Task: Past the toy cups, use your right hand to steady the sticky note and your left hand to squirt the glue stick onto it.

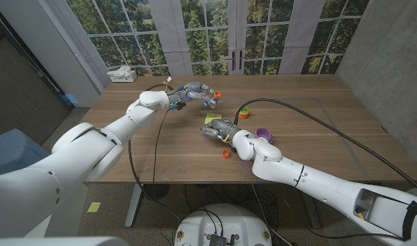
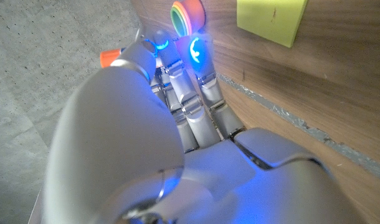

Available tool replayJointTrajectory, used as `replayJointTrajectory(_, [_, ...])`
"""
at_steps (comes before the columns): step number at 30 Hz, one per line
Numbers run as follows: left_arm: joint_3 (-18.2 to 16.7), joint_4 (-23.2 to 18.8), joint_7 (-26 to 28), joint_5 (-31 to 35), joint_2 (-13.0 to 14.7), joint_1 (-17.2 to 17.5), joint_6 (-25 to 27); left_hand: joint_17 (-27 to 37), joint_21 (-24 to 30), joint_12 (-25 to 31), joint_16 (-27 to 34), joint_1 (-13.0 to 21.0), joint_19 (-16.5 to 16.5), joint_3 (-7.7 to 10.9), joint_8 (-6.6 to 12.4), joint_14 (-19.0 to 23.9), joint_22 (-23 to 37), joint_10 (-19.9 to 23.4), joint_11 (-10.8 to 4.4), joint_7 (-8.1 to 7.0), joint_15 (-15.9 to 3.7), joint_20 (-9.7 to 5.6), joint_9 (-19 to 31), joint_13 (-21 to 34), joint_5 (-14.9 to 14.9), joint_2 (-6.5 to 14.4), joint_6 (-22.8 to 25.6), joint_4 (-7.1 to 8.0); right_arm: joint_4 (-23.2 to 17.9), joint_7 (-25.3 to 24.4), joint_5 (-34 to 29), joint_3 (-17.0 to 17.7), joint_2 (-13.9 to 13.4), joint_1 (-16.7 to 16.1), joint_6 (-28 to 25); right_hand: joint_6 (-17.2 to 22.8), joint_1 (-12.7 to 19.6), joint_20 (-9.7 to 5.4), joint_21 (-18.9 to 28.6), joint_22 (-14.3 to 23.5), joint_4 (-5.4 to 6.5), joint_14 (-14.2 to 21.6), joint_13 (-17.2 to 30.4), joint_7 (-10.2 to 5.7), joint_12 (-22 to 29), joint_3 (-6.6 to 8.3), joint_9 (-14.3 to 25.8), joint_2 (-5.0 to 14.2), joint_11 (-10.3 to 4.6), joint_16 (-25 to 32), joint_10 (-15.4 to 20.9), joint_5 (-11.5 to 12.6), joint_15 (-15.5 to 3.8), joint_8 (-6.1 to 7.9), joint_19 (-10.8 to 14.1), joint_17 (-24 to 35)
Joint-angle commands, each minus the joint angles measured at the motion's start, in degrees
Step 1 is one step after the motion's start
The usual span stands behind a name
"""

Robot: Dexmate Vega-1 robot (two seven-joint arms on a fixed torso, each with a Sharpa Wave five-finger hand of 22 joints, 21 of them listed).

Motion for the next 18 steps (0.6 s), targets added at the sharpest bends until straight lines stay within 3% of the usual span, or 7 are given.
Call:
replayJointTrajectory(1, [-1.2,-18.1,7.3,1.9,6.5,6.7,3.2,0.0,0.0,0.4,0.3,1.8,0.8,0.33,0.43,-0.6,0.1,7.6,-6.58,-2.60,-1.62,-6.31,0.4,0.3,0.5,2.4,4.3,-0.06,-1.9,-1.8,0.6,1.5,-1.0,-1.8,0.6,-0.6,0.0,-1.89,-0.4,0.4,-0.55,-0.3,0.2,-0.39,-0.4,0.06,0.0,0.04,0.10,-0.1,-1.1,-0.1,-5.15,-0.29,1.2,0.0])
replayJointTrajectory(15, [-2.8,-25.6,12.2,1.6,10.0,10.7,6.8,0.0,0.0,0.4,0.2,1.8,0.8,0.23,0.44,-0.4,0.1,7.8,-6.53,-2.53,-1.62,-6.35,0.4,0.4,0.5,2.3,4.4,-0.12,-2.9,-4.7,1.5,3.6,-2.1,-3.9,4.1,-1.4,0.5,-1.50,-0.7,0.3,-1.61,-0.5,0.2,-0.95,-0.6,0.08,0.0,-0.27,-0.17,-0.2,-1.7,0.0,-4.82,-0.51,1.2,-0.3])
replayJointTrajectory(18, [-3.0,-27.7,14.1,2.5,11.1,11.8,7.4,0.0,0.0,0.4,0.2,1.8,0.8,0.22,0.41,-0.4,0.1,7.8,-6.58,-2.47,-1.62,-6.36,0.4,0.3,0.5,2.3,4.3,-0.15,-2.9,-6.2,2.2,4.6,-2.3,-4.7,5.8,-2.9,0.8,-1.05,-1.0,0.4,-2.34,-0.7,0.2,-2.02,-0.9,-0.04,-0.1,-0.45,-0.43,-0.4,-2.8,0.1,-4.67,-0.97,1.1,-0.4])
